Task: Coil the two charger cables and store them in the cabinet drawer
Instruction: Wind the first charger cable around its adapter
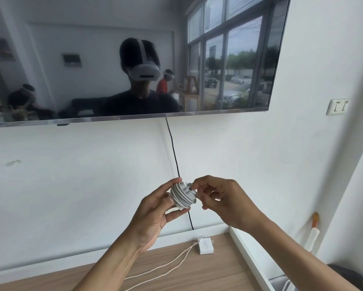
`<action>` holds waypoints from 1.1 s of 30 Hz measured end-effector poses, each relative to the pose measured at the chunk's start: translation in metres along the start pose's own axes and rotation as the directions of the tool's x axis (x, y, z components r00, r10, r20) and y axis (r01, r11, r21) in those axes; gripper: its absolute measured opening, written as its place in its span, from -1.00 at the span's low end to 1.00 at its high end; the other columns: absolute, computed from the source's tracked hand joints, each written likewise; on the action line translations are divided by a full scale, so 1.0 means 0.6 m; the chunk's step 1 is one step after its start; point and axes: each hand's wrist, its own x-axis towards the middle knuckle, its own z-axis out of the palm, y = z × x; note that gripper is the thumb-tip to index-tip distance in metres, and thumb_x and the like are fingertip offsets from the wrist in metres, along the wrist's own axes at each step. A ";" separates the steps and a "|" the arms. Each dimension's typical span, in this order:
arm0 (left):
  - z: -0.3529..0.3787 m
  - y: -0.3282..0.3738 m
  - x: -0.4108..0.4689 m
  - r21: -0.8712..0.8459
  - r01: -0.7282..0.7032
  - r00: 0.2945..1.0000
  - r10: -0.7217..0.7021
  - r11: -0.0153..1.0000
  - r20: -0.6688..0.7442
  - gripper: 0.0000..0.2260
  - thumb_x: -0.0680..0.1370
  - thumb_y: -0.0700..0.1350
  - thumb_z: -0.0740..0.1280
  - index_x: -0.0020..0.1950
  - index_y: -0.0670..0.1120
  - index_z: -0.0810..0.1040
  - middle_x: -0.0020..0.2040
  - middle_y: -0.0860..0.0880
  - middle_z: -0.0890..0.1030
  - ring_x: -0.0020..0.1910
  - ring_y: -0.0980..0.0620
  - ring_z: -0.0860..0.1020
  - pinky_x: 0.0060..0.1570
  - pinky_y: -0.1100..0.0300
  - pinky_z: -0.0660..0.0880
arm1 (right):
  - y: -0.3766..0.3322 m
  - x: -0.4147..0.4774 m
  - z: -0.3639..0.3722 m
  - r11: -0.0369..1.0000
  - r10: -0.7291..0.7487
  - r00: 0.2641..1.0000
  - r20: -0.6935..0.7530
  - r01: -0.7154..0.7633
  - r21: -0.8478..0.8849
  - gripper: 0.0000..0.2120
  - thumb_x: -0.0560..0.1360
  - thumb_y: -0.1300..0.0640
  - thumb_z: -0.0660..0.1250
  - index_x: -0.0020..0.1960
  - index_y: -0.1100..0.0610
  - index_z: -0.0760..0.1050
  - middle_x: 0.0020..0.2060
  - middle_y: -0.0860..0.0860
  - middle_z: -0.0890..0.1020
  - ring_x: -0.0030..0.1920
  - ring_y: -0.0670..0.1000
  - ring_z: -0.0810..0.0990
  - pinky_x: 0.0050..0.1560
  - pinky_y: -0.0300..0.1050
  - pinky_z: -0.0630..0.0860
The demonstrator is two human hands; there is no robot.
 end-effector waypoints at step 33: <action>0.012 0.003 -0.008 -0.068 0.063 0.998 -0.065 0.996 -0.025 -0.69 0.58 -0.26 0.19 0.30 -0.12 0.53 0.18 -0.16 0.65 0.15 -0.12 0.61 0.00 0.09 0.61 | 0.005 0.000 -0.001 0.997 -0.041 0.999 -0.018 0.042 0.059 -0.84 0.53 0.22 0.35 0.00 -0.03 0.58 -0.20 0.00 0.66 -0.30 -0.05 0.58 -0.13 -0.17 0.57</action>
